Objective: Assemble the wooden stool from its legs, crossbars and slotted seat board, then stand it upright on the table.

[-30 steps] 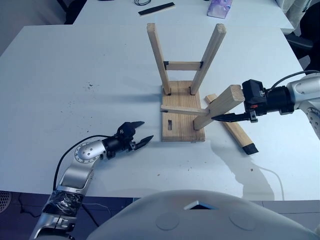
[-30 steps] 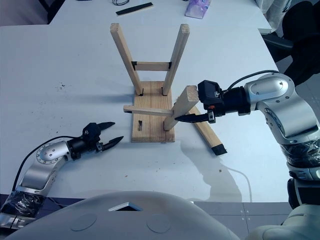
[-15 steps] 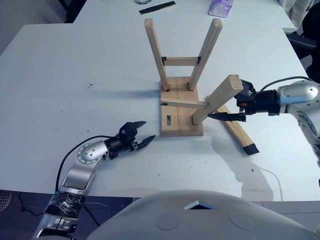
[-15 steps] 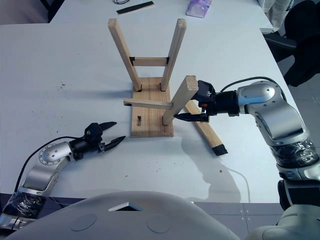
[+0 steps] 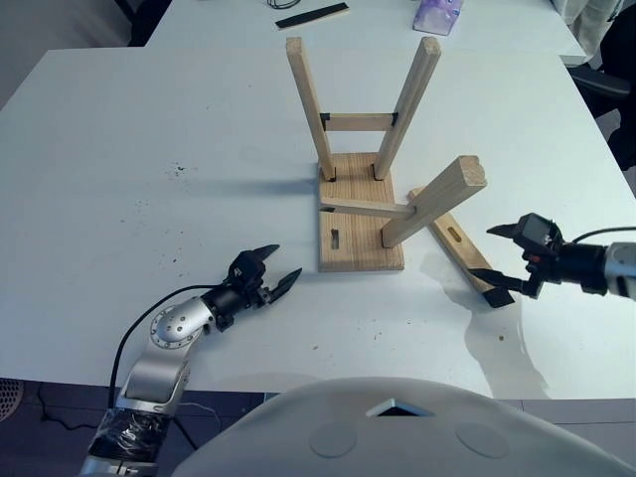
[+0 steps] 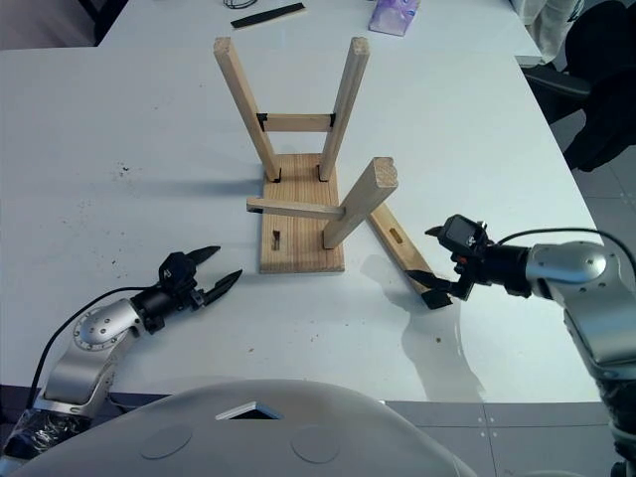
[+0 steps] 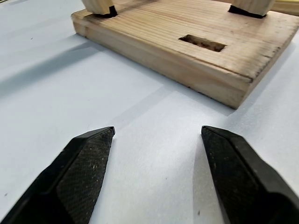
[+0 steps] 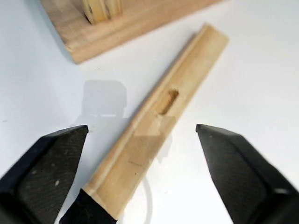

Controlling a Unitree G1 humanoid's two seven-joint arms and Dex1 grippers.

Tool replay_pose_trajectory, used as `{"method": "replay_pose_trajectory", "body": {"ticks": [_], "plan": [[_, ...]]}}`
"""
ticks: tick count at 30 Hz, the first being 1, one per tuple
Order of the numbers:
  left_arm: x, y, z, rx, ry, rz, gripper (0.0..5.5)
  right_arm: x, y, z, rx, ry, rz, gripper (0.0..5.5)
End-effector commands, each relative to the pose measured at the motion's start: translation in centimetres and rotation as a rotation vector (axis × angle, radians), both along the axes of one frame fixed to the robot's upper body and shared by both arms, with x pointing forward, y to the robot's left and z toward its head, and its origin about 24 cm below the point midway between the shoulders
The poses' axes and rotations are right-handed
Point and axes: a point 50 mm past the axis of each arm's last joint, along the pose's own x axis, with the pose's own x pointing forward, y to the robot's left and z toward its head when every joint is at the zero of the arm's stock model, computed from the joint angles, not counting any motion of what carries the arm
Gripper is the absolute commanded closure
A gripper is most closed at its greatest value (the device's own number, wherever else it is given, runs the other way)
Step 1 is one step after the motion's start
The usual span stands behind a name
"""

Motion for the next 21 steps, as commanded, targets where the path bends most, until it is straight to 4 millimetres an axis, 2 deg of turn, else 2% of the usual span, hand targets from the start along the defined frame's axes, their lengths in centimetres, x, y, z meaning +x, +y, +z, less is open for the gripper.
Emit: {"method": "replay_pose_trajectory", "body": {"ticks": [1,7,13,21], "plan": [[-0.3,1.2,-0.5,0.032,0.040,0.026,2.05,-1.0,0.2,-1.7,-0.007,0.024,-0.092,1.18],[0.5,1.2,0.3,0.035,0.021,0.016,2.05,-2.4,0.3,-3.9,-0.005,0.099,-0.160,1.18],[1.3,1.6,1.1,-0.007,-0.006,0.095,2.05,-2.8,0.9,-4.9,-0.003,0.084,-0.203,2.15],[3.3,3.0,3.5,-0.073,-0.096,0.303,2.05,-1.8,1.2,-4.5,0.023,0.029,-0.235,3.33]]}}
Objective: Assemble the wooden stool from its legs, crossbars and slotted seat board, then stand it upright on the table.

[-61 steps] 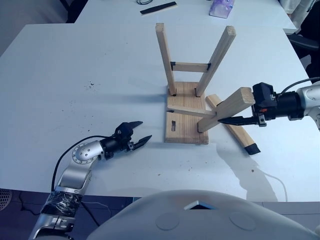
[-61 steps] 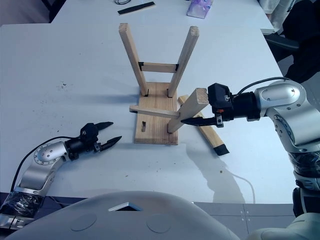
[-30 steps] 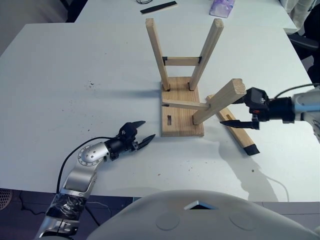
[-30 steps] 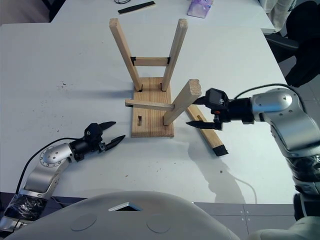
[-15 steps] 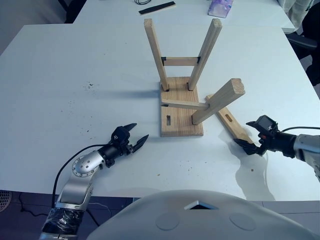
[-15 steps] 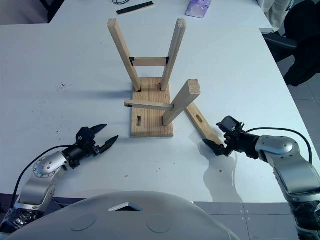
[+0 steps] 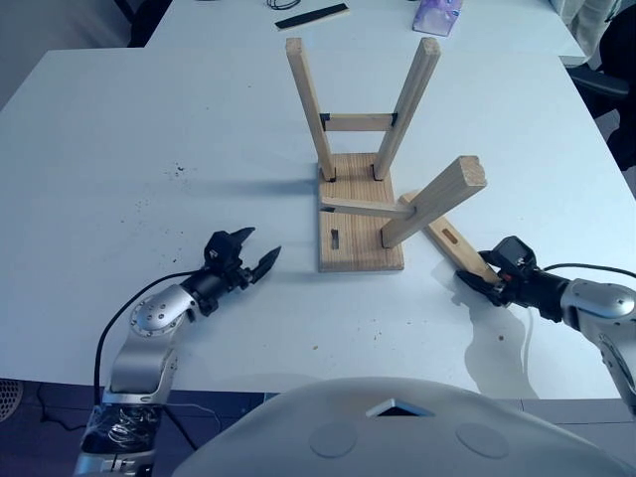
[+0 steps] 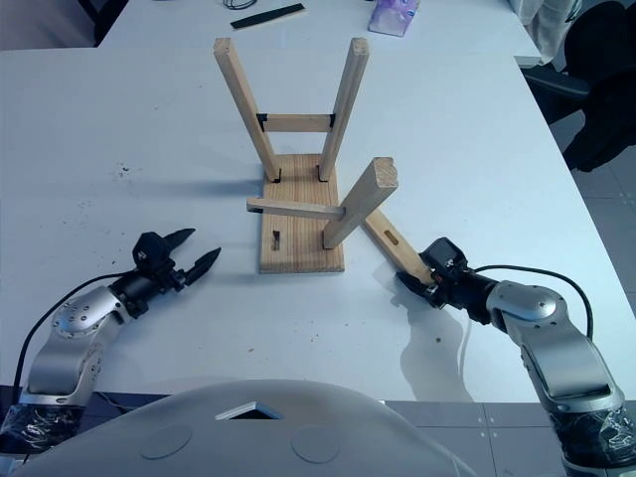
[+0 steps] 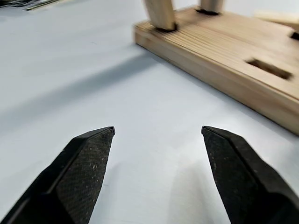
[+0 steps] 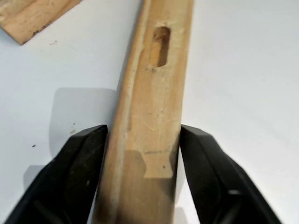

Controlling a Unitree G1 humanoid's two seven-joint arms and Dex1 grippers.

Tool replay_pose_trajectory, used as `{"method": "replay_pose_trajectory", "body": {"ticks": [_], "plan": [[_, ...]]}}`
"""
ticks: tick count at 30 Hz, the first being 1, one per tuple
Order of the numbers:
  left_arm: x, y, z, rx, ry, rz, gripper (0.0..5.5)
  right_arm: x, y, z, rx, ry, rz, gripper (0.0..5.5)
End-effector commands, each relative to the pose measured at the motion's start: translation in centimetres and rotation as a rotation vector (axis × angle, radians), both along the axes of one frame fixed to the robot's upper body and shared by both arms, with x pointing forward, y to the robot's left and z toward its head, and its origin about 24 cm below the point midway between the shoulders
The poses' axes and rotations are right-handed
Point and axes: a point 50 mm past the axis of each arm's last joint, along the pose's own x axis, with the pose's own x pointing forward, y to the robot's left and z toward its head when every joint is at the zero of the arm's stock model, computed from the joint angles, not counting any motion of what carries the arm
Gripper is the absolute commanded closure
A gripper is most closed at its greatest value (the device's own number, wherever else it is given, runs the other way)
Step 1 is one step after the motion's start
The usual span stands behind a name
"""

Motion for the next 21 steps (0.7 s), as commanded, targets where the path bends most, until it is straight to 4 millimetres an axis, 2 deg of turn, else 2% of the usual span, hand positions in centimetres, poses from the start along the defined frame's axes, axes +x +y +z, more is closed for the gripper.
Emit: {"method": "replay_pose_trajectory", "body": {"ticks": [1,4,6,7,8,10,12,14,16,18,21], "plan": [[1.6,1.3,2.0,-0.018,-0.062,0.147,2.05,0.7,-0.7,-0.3,-0.019,0.005,-0.070,3.43],[2.8,2.9,5.2,-0.031,-0.144,0.253,2.05,3.5,-1.9,1.9,0.012,-0.118,-0.132,3.43],[3.7,4.0,9.0,-0.073,-0.245,0.281,2.05,6.1,-3.1,4.7,0.062,-0.254,-0.189,3.43],[4.0,4.0,11.2,-0.111,-0.299,0.254,2.05,7.2,-3.5,6.4,0.106,-0.322,-0.215,3.43],[4.3,3.3,13.6,-0.150,-0.365,0.192,2.05,8.3,-3.7,8.6,0.188,-0.403,-0.231,3.43],[4.4,0.9,17.2,-0.228,-0.446,0.033,2.05,9.4,-3.2,12.9,0.393,-0.525,-0.205,3.43],[4.0,-2.4,19.6,-0.334,-0.470,-0.169,2.05,9.1,-1.2,17.0,0.620,-0.580,-0.038,3.43],[2.9,-5.7,20.8,-0.424,-0.448,-0.383,2.05,7.6,1.5,20.7,0.808,-0.576,0.212,3.43],[2.1,-7.3,21.0,-0.476,-0.410,-0.520,2.05,6.1,3.1,22.8,0.900,-0.531,0.392,3.43],[1.6,-7.9,20.9,-0.540,-0.364,-0.601,2.05,4.7,4.2,23.5,0.944,-0.445,0.547,3.43],[0.5,-8.3,20.7,-0.594,-0.322,-0.720,2.05,4.2,5.4,23.2,0.967,-0.333,0.653,3.43]]}}
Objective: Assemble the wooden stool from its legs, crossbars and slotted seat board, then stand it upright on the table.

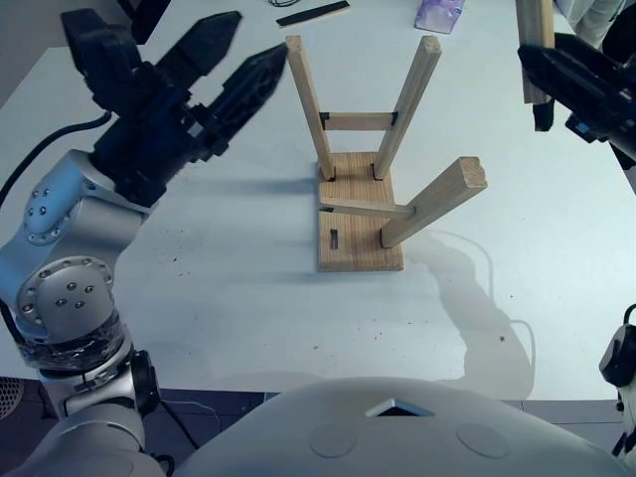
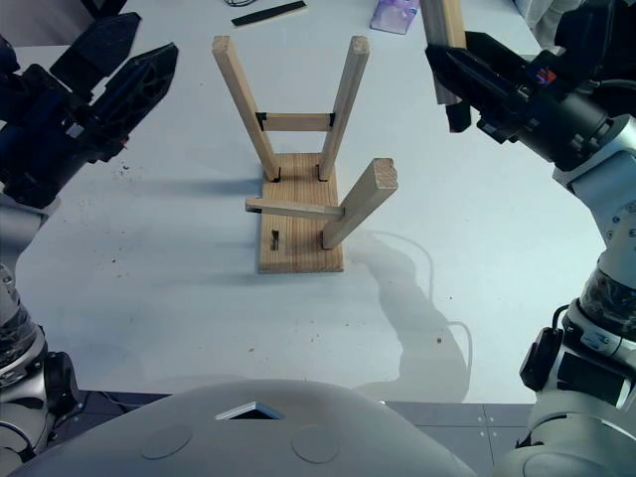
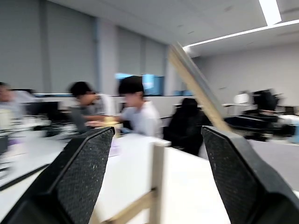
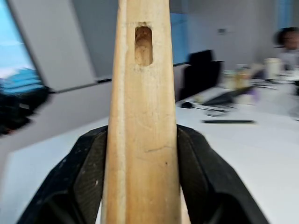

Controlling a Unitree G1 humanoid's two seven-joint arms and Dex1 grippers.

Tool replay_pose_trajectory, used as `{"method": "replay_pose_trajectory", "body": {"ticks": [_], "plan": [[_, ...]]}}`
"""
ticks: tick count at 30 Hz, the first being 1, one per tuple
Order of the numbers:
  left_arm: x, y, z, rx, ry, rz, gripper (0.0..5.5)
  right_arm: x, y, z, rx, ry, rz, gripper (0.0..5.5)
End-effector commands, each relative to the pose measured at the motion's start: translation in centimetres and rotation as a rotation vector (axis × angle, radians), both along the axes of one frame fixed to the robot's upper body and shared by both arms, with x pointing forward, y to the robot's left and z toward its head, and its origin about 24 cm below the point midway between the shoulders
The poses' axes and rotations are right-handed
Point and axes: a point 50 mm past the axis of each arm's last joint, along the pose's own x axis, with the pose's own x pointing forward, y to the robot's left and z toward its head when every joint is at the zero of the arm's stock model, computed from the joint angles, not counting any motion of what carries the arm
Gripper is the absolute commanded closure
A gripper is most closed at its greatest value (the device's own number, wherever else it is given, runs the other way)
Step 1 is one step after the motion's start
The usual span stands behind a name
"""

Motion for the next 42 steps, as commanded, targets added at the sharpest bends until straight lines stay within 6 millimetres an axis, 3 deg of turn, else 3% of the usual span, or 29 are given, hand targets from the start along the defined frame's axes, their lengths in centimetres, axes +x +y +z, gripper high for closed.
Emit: {"method": "replay_pose_trajectory", "body": {"ticks": [1,7,19,23,32,38,39,42], "plan": [[-2.8,-2.9,0.6,-0.022,0.022,-0.366,2.05,-3.8,3.8,4.0,-0.032,-0.069,0.454,3.43],[-3.3,-3.6,1.3,-0.106,0.055,-0.497,2.05,-5.4,4.8,2.7,-0.114,0.008,0.652,3.43],[-3.5,-4.5,2.0,-0.117,0.071,-0.542,2.05,-5.2,4.5,-1.2,-0.334,0.029,0.630,3.43],[-3.4,-4.6,1.3,-0.073,0.080,-0.536,2.05,-5.1,4.7,-1.3,-0.344,0.001,0.627,3.43],[-3.6,-3.8,-0.3,-0.032,0.098,-0.560,3.44,-4.9,4.9,-1.4,-0.380,-0.029,0.612,3.43],[-3.4,-3.4,-0.9,-0.015,0.112,-0.572,3.45,-4.9,5.3,-1.4,-0.383,-0.048,0.603,3.43],[-3.4,-3.3,-0.9,-0.017,0.110,-0.576,3.45,-4.9,5.3,-1.5,-0.391,-0.048,0.602,3.07],[-3.5,-3.0,-0.6,-0.026,0.101,-0.590,3.45,-5.3,5.3,-1.6,-0.387,-0.036,0.624,2.71]]}}
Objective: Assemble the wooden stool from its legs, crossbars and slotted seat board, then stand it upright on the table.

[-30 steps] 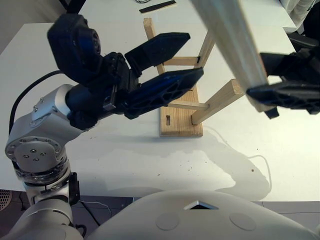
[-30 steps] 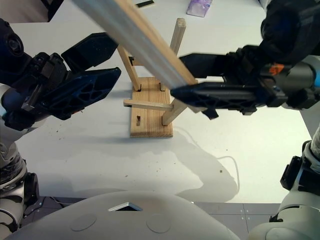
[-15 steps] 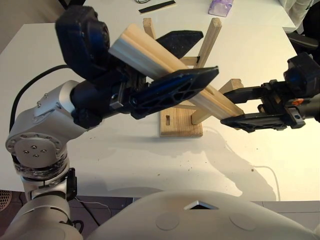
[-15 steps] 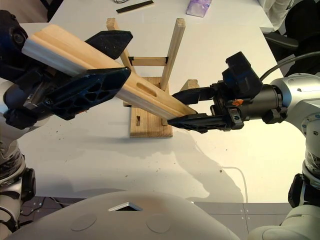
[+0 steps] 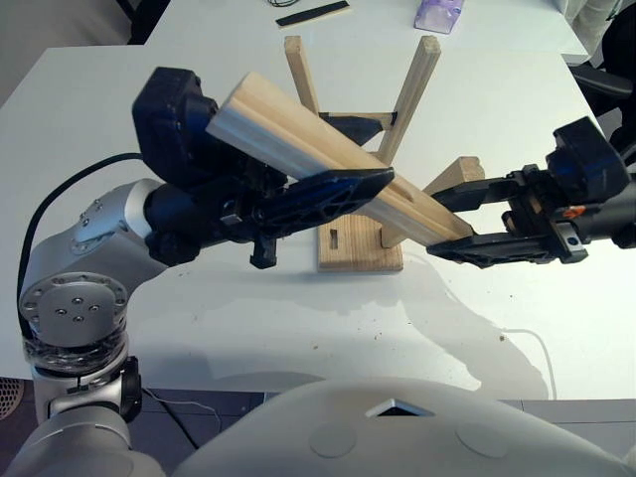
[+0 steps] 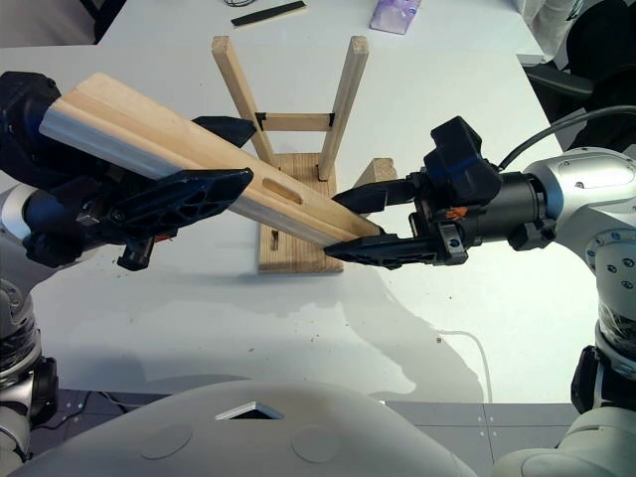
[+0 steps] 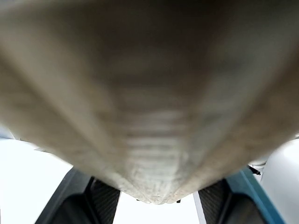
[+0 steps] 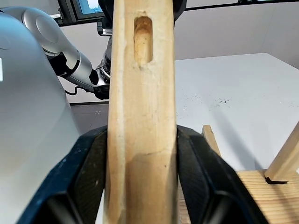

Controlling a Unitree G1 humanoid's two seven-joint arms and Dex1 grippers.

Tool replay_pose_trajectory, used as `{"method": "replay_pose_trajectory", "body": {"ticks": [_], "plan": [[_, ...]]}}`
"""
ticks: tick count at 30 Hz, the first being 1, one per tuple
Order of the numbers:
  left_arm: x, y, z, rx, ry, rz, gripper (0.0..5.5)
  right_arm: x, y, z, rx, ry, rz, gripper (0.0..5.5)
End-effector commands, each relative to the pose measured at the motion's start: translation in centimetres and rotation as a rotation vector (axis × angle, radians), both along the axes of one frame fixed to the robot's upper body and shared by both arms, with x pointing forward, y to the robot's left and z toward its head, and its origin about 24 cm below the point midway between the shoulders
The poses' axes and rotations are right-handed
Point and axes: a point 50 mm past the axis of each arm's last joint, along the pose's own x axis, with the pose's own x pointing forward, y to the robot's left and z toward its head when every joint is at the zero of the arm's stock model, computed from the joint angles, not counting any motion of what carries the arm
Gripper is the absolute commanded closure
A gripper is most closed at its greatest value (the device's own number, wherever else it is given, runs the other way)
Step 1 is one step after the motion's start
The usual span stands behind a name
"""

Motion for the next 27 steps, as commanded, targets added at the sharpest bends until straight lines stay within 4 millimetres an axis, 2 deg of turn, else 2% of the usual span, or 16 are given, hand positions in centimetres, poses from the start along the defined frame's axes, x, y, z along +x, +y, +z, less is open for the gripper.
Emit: {"method": "replay_pose_trajectory", "body": {"ticks": [1,5,9,12,15,18,21,24,27], "plan": [[-0.3,0.5,0.2,0.008,-0.003,-0.030,3.45,-0.1,-0.2,0.4,0.011,0.003,-0.008,2.57],[-0.8,2.0,0.9,0.004,-0.022,-0.002,3.45,0.5,-1.1,1.8,0.101,0.013,-0.051,2.39],[-2.0,5.3,3.5,0.018,-0.104,0.126,3.45,1.4,-2.7,4.0,0.252,0.015,-0.150,2.39],[-2.0,7.9,3.7,0.213,-0.118,0.260,3.45,2.4,-4.8,5.0,0.339,0.006,-0.311,2.39],[-2.5,9.8,3.3,0.322,-0.092,0.278,3.45,2.7,-6.3,4.4,0.328,0.007,-0.418,2.39],[-2.2,11.0,1.3,0.474,-0.076,0.285,3.45,2.9,-7.1,3.1,0.290,0.010,-0.492,2.39],[0.1,11.5,-1.4,0.569,-0.122,0.370,3.45,3.5,-7.6,1.7,0.246,0.003,-0.552,2.39],[2.6,10.6,-3.3,0.585,-0.204,0.422,3.45,4.3,-7.8,0.0,0.160,-0.024,-0.584,2.39],[3.4,9.3,-4.5,0.589,-0.258,0.380,3.45,4.8,-7.7,-0.9,0.124,-0.033,-0.576,2.39]]}}
